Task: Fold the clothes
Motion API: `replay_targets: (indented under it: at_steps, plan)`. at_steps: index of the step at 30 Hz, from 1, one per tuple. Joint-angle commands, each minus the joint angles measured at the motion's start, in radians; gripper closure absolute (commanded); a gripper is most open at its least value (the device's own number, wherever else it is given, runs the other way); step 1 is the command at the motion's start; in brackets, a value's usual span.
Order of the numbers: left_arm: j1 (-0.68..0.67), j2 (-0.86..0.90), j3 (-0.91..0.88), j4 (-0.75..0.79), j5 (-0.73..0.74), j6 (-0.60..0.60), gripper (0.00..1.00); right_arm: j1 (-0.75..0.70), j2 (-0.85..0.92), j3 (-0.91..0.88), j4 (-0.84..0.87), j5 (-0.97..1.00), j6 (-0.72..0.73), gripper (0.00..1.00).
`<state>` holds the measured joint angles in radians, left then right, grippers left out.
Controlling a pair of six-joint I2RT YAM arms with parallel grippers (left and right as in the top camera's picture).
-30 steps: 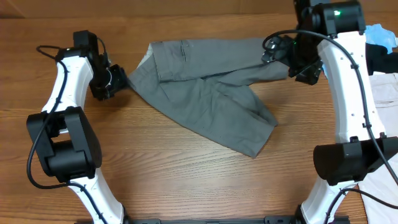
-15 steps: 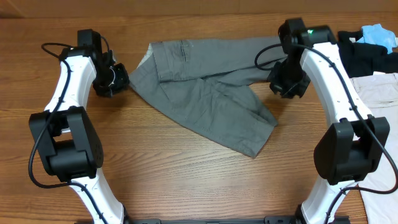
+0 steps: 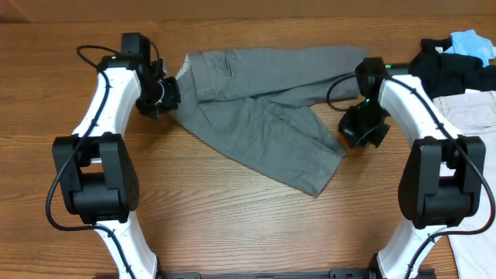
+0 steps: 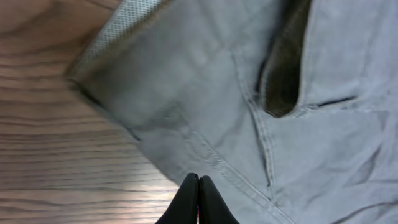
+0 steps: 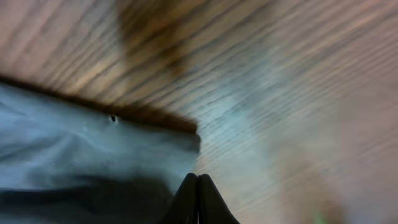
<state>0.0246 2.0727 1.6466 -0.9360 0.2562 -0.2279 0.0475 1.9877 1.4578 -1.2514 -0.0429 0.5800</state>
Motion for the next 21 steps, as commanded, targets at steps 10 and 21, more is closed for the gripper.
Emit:
replay_targets:
  at_steps: [10,21]
  plan:
    - [-0.019,-0.006,0.019,0.019,0.014,0.011,0.95,0.005,-0.013,-0.156,0.151,-0.176,-0.084,0.96]
    - [-0.019,-0.006,0.019,0.017,0.013,0.011,0.91,0.004,-0.008,-0.217,0.265,-0.176,-0.079,0.96]
